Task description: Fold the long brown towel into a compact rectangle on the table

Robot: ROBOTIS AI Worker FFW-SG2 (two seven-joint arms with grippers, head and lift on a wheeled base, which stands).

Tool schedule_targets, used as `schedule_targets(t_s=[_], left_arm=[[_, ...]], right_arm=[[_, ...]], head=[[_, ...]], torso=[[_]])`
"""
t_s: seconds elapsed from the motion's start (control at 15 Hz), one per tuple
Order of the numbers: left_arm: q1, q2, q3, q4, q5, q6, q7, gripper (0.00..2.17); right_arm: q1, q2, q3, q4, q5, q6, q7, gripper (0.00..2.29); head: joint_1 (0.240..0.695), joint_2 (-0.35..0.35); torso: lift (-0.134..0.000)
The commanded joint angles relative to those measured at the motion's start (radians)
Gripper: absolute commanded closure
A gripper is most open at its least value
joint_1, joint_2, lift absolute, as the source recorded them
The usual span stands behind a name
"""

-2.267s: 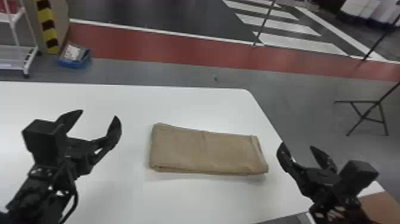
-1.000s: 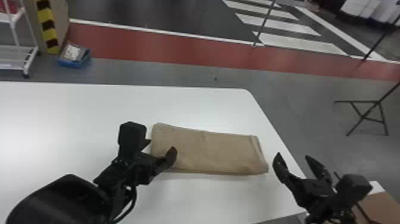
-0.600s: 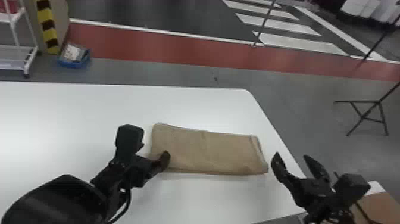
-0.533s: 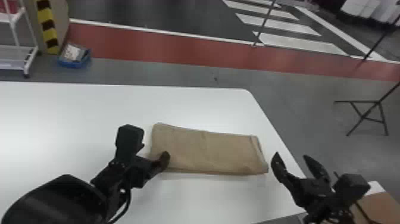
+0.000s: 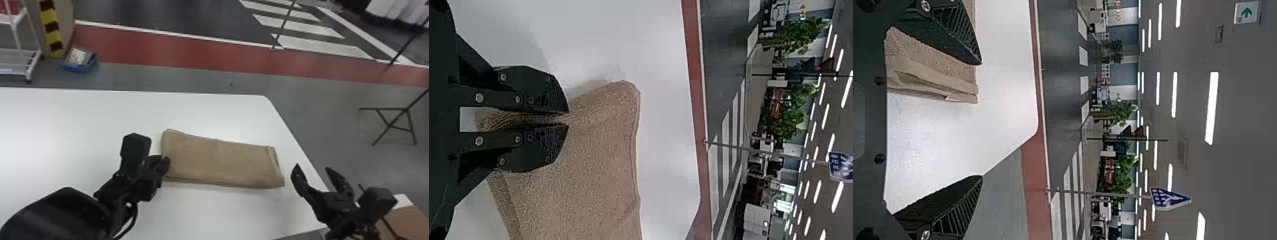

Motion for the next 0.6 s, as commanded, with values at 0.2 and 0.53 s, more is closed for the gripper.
schedule_targets(t_s=[0.2, 0.53], left_arm=[[0.008, 0.014, 0.082, -0.035, 0.000, 0.037, 0.002, 1.43], [0.127, 0.118, 0.269, -0.185, 0.018, 0.043, 0.014, 1.43]], right_arm=[[-0.008, 0.001, 0.010, 0.001, -0.002, -0.003, 0.000, 0.07], [-0.019, 0.000, 0.022, 0.003, -0.003, -0.012, 0.000, 0.07]], head=[[0.695, -0.350], [0.695, -0.350]], torso=[[-0.123], [-0.123]])
